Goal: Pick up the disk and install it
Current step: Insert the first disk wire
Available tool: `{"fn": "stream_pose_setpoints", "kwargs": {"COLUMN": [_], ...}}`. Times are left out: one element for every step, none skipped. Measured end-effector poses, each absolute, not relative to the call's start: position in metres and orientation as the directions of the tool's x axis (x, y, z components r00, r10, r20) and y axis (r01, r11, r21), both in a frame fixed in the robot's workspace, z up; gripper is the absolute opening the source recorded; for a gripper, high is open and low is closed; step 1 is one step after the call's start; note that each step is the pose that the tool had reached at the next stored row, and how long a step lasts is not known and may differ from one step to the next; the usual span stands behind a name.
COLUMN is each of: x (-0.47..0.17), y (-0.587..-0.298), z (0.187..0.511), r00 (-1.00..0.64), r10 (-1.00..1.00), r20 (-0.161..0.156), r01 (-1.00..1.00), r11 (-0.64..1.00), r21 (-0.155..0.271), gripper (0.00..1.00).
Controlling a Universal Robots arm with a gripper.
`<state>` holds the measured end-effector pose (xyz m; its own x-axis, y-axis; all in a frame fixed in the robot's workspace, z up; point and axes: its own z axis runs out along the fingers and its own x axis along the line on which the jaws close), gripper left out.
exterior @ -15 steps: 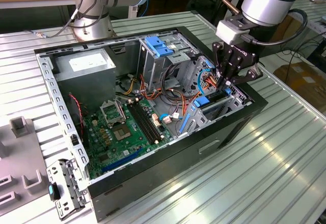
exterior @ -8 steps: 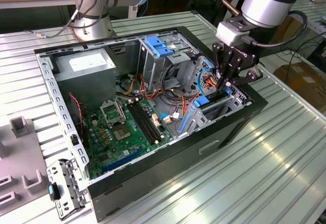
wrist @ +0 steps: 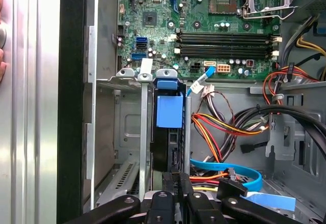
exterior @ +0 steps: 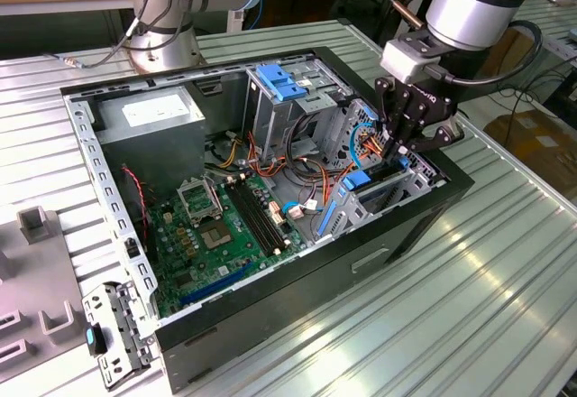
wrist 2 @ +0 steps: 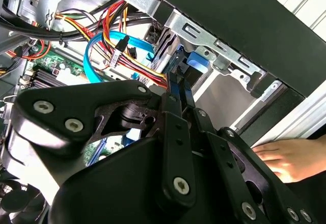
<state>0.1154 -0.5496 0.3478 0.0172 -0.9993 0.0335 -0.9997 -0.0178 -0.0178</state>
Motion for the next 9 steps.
{"fn": "stream_pose_setpoints", "kwargs": {"x": [0.1154,0.1154,0.1154,0.1154,0.1154,0.1154,0.1154,0.1154,0.1154], "y": [-0.5496,-0.5496,-0.5496,-0.5496,-0.5496,-0.5496,-0.5496,-0.5496,-0.5496], "z": [0.3477,0.3471,0.3467,0.3463,0.3459,0.3458,0.3457,0.3456,0.3459], "r00": [0.017,0.017,0.017,0.017,0.017,0.017,0.017,0.017,0.017], "r10": [-0.999,-0.999,-0.999,-0.999,-0.999,-0.999,-0.999,-0.999,-0.999], "r20": [0.034,0.034,0.034,0.034,0.034,0.034,0.034,0.034,0.033], "r01": [-1.0,-1.0,-1.0,-1.0,-1.0,-1.0,-1.0,-1.0,-1.0], "r11": [-0.018,-0.018,-0.018,-0.018,-0.018,-0.018,-0.018,-0.018,-0.017], "r21": [-0.018,-0.018,-0.018,-0.018,-0.018,-0.018,-0.018,-0.018,-0.018], "gripper": [0.16,0.16,0.16,0.16,0.16,0.16,0.16,0.16,0.16]}}
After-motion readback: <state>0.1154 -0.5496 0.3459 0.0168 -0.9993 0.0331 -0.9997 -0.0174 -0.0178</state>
